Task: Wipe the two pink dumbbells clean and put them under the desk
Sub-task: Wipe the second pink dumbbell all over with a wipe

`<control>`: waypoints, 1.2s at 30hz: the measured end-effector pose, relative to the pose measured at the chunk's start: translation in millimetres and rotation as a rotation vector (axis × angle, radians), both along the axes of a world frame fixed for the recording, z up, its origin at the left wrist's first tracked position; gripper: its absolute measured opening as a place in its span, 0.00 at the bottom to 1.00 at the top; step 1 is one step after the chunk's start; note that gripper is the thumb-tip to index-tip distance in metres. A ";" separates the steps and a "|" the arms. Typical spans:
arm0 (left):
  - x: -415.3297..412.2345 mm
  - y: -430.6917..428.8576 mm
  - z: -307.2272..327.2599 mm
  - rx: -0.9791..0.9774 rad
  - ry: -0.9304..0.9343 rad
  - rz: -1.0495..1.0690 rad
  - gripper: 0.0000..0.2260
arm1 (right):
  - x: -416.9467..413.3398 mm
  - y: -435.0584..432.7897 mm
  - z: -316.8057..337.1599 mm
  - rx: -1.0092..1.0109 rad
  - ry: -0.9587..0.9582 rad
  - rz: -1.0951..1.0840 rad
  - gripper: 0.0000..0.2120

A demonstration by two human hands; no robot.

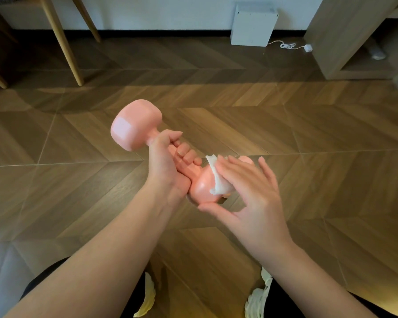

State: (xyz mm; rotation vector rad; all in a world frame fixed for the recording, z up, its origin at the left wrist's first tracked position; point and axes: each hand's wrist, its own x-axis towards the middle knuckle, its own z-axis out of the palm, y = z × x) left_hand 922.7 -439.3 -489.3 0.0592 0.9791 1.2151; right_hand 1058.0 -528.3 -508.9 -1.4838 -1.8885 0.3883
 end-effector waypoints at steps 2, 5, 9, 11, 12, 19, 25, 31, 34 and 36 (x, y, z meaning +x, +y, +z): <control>-1.2 0.7 0.7 0.003 -0.017 0.005 0.15 | -1.0 0.8 -0.1 0.047 0.015 -0.018 0.31; -2.5 0.8 3.7 0.029 0.000 -0.003 0.15 | 1.7 6.7 1.1 -0.138 0.011 0.015 0.38; -0.8 -0.8 6.1 0.053 0.009 -0.042 0.15 | 3.3 8.3 1.7 -0.176 0.077 0.032 0.41; -1.3 -0.8 5.9 0.041 -0.028 -0.040 0.15 | 0.8 4.1 1.3 -0.041 0.093 0.044 0.37; -1.9 -0.5 5.8 0.035 -0.052 -0.031 0.15 | -0.4 2.4 0.2 -0.010 0.095 0.047 0.35; -3.6 0.2 6.1 0.064 -0.076 0.040 0.13 | -3.2 1.0 1.9 -0.184 0.159 -0.039 0.39; -1.7 -1.3 7.4 0.040 -0.207 0.091 0.14 | -2.3 -1.7 -0.9 0.084 0.138 0.061 0.32; -3.3 0.3 11.7 0.022 -0.255 0.179 0.15 | -7.8 -2.8 2.5 -0.152 0.303 0.003 0.38; -4.1 -1.0 10.5 0.009 -0.272 0.167 0.16 | -6.8 -0.6 2.8 0.021 0.215 0.057 0.35; -3.2 -2.3 10.3 0.016 -0.261 0.142 0.15 | -4.7 1.0 1.0 0.088 0.194 0.084 0.32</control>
